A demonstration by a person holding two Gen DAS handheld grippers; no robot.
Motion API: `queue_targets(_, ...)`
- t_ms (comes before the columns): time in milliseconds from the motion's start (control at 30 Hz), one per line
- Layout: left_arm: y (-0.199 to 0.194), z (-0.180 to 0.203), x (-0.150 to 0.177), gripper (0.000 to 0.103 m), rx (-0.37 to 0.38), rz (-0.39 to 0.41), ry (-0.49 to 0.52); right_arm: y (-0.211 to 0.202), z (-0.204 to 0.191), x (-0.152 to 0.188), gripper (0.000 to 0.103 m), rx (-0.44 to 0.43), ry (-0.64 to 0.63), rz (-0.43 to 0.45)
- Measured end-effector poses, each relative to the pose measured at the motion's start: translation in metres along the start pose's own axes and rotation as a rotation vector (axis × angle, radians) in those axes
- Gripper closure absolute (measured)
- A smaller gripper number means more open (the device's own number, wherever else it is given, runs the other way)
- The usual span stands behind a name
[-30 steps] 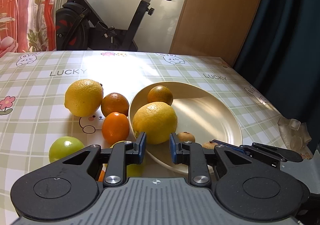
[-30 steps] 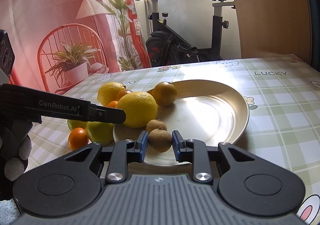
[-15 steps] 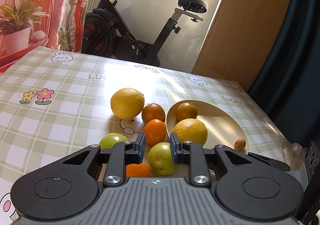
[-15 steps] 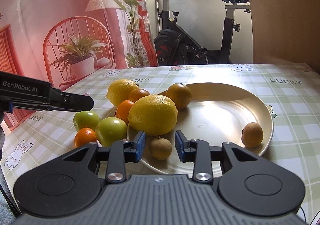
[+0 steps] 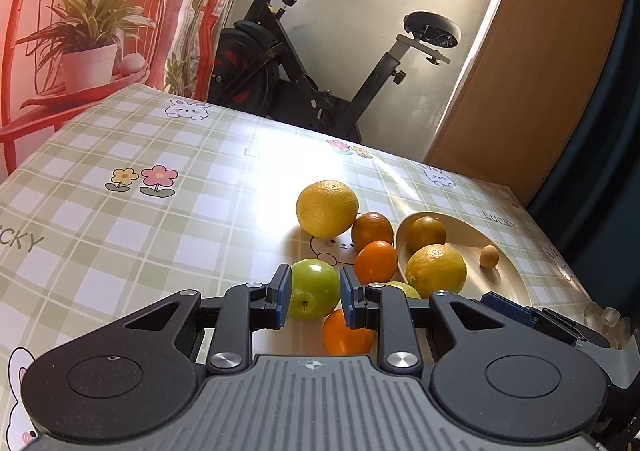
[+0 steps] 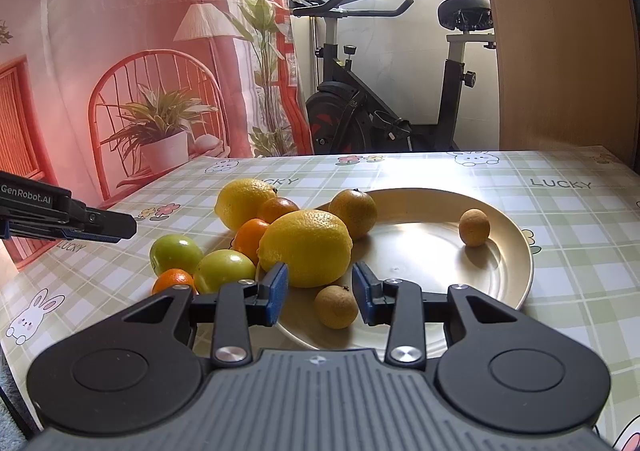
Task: Organize fruits
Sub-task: 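Lower the kiwi onto the gold plate and open the right tool, then withdraw the right tool from the plate while moving the left tool to an orange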
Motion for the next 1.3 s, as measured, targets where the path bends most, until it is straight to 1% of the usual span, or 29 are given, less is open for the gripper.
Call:
queue_targets(167, -0.002, -0.004, 0.006, 0.076, 0.003, -0.019, 0.006, -0.002, -0.006, 0.000, 0.064, 0.013, -0.034, 0.010)
queue_targets(333, -0.001, 0.002, 0.014, 0.076, 0.025, -0.033, 0.022, -0.001, -0.017, 0.002, 0.064, -0.007, -0.069, 0.000)
queue_targets(467, -0.001, 0.006, 0.017, 0.076, 0.041, -0.041, 0.033, 0.003, -0.031, 0.006, 0.064, -0.069, -0.076, -0.029)
queue_targets(633, 0.003, 0.004, 0.020, 0.075, 0.045, -0.063, 0.025, 0.012, -0.053, 0.013, 0.064, -0.143, -0.124, -0.076)
queue_targets(700, 0.004, 0.005, 0.021, 0.072, 0.047, -0.069, 0.027, 0.017, -0.059, 0.014, 0.064, -0.170, -0.142, -0.096)
queue_targets(767, 0.004, 0.007, 0.021, 0.066, 0.050, -0.072, 0.028, 0.024, -0.063, 0.015, 0.065, -0.207, -0.128, -0.119)
queue_targets(1000, 0.008, 0.013, 0.022, 0.065, 0.071, -0.086, 0.030, 0.046, -0.077, 0.020, 0.065, -0.281, -0.117, -0.192)
queue_targets(1100, 0.011, 0.014, 0.023, 0.065, 0.073, -0.096, 0.030, 0.053, -0.077, 0.020, 0.065, -0.289, -0.078, -0.203)
queue_targets(1200, 0.015, 0.015, 0.025, 0.065, 0.073, -0.106, 0.035, 0.063, -0.073, 0.021, 0.065, -0.286, -0.028, -0.234)
queue_targets(1300, 0.020, 0.017, 0.027, 0.065, 0.066, -0.115, 0.041, 0.067, -0.070, 0.020, 0.064, -0.283, -0.002, -0.240)
Point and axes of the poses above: each gripper's, at about its wrist camera, not at the fingertips, and y roughly the way its jaws point, z to its right, x to its underside, the point moved 6 cm from there along y, roughly the way its jaws point, and after that the axes turned 13 degrees about -x, right-handed, at the moved point
